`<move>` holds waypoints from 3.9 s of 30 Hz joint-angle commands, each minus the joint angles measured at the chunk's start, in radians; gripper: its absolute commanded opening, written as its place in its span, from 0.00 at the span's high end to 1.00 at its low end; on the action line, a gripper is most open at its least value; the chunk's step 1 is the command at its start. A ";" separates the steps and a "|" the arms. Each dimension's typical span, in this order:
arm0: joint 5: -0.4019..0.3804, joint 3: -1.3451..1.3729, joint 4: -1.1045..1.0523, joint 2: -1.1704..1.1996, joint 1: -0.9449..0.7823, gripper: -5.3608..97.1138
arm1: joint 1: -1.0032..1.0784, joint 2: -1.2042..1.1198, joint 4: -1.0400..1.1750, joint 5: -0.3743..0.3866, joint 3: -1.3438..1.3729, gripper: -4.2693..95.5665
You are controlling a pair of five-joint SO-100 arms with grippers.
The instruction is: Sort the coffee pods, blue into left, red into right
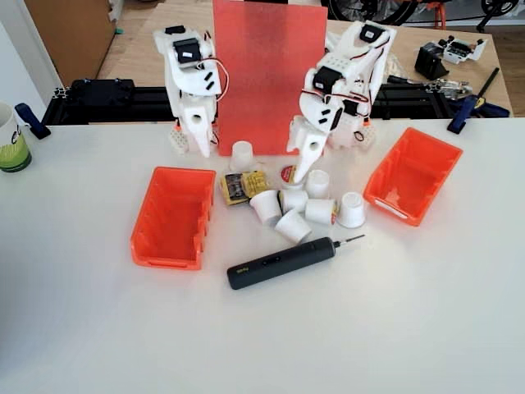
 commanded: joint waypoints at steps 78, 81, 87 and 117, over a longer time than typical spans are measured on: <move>0.802 0.334 -0.678 0.005 -0.469 0.63 | -1.250 0.020 0.790 0.928 -0.663 0.69; 0.979 0.334 -0.890 -0.035 -0.541 0.63 | -1.233 0.023 0.764 0.905 -0.623 0.62; 1.166 0.334 -1.181 -0.167 -0.629 0.63 | -1.143 0.028 0.756 0.772 -0.634 0.56; 1.365 0.407 -1.620 -0.640 -0.736 0.67 | -0.494 -0.252 0.672 -0.158 -1.068 0.61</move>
